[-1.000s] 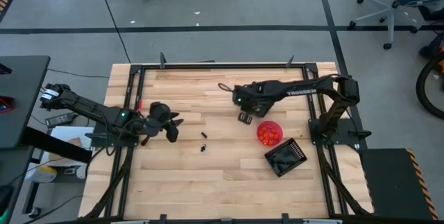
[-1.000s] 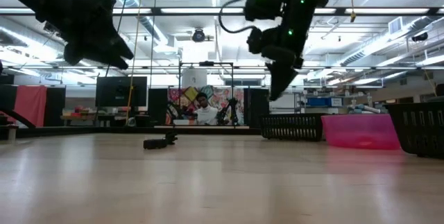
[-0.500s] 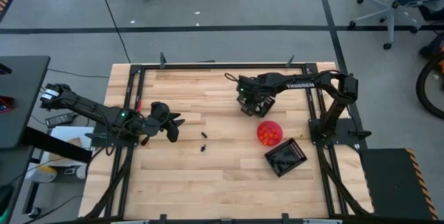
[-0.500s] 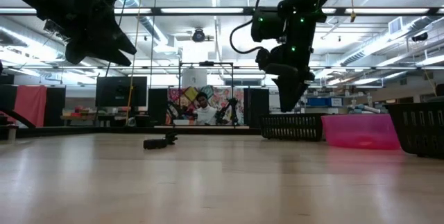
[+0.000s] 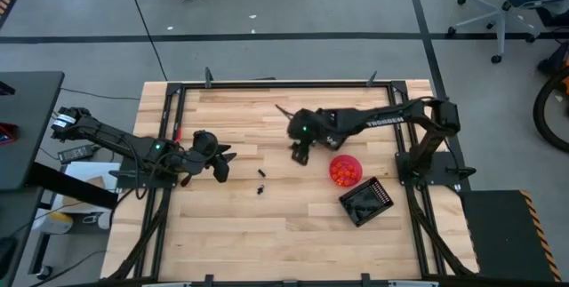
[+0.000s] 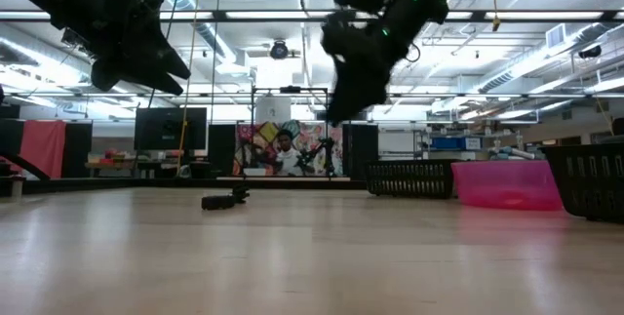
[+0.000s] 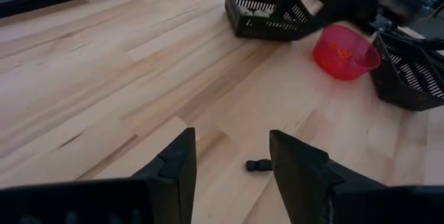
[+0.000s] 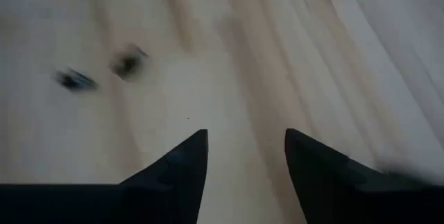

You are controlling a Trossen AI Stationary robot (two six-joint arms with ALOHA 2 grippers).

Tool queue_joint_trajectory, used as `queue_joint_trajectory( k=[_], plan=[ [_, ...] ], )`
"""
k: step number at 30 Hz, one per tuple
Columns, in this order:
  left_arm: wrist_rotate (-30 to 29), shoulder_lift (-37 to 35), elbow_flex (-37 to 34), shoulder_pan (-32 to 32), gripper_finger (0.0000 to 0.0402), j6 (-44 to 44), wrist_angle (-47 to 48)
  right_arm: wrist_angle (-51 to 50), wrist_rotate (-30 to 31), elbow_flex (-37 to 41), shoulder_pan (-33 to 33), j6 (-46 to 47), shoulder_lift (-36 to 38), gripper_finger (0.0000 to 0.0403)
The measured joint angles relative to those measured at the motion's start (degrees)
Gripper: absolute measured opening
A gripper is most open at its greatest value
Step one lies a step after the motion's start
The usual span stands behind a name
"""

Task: Sort Halloween decoration
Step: Put the black skeleton toy into the bottom black basket

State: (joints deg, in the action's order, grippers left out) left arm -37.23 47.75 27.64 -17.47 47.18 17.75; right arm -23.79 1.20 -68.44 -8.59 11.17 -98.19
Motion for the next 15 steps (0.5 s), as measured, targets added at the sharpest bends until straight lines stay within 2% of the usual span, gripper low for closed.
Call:
queue_joint_trajectory(
  k=[4, 9, 15],
  plan=[
    [0.0, 0.3, 0.0, 0.0, 0.0155, 0.0, 0.1, 13.1, 1.3, 0.1, 4.6, -4.4, -1.2, 0.0196],
    [0.0, 0.6, 0.1, 0.0, 0.0155, 0.2, -0.1, 26.0, 6.7, 0.1, 7.9, -6.3, -6.5, 0.0197],
    [0.0, 0.6, 0.1, 0.0, 0.0155, 0.2, -0.1, 37.1, 4.9, -0.2, 9.5, -5.3, -15.9, 0.0197]
  ],
)
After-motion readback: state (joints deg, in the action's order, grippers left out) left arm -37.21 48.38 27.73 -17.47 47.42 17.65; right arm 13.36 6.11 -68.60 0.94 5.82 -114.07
